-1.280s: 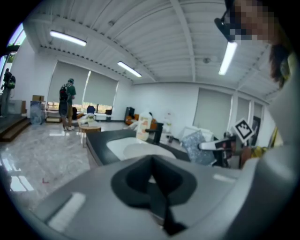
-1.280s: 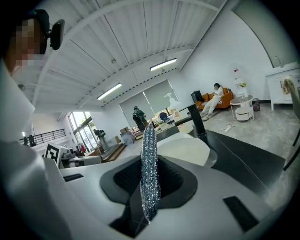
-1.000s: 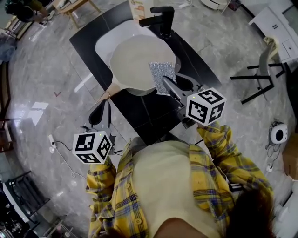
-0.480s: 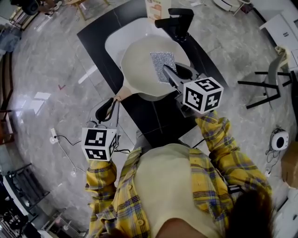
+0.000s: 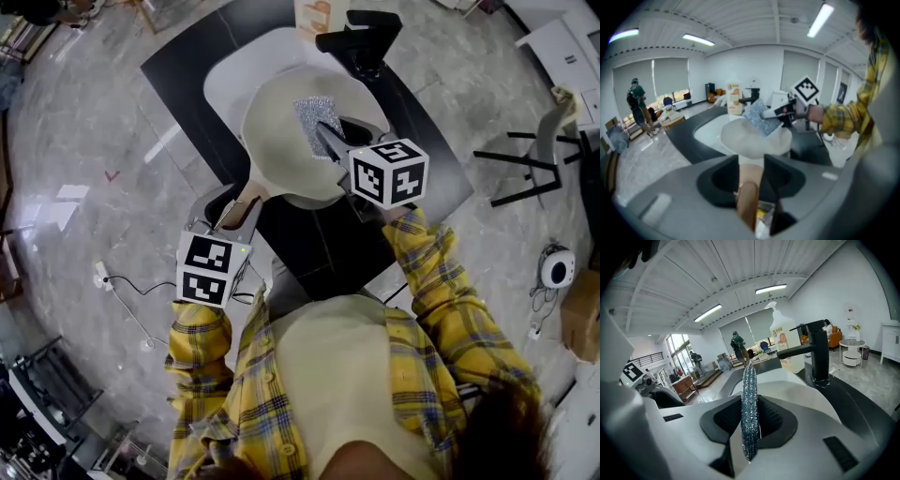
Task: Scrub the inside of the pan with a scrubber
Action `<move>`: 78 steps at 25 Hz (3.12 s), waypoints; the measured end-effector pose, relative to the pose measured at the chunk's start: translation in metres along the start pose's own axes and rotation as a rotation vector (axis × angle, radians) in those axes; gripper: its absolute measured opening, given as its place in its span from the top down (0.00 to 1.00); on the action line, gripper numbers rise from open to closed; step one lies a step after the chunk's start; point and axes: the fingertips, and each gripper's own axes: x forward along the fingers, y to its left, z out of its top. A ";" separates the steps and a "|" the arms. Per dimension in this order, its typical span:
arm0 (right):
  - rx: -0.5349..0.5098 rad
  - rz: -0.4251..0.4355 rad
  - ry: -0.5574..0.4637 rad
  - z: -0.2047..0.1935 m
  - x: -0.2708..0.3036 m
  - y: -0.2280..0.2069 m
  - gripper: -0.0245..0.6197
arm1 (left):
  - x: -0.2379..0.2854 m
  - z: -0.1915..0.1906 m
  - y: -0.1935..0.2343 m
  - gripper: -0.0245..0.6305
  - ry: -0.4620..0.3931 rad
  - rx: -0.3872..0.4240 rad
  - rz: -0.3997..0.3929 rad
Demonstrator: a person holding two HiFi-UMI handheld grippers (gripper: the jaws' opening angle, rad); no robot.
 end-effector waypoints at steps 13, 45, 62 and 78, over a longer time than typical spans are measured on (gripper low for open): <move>-0.033 -0.170 0.110 -0.003 0.046 -0.036 0.83 | 0.040 -0.025 -0.004 0.64 0.189 0.084 -0.126; -0.153 -0.412 0.167 -0.014 0.105 -0.086 0.83 | 0.046 -0.022 -0.006 0.65 0.169 0.038 -0.243; -0.352 -0.223 0.217 -0.023 0.125 -0.027 0.83 | 0.047 -0.022 -0.004 0.68 0.161 0.052 -0.244; -0.525 -0.023 0.280 -0.044 0.114 0.018 0.83 | 0.047 -0.022 -0.003 0.69 0.165 0.046 -0.253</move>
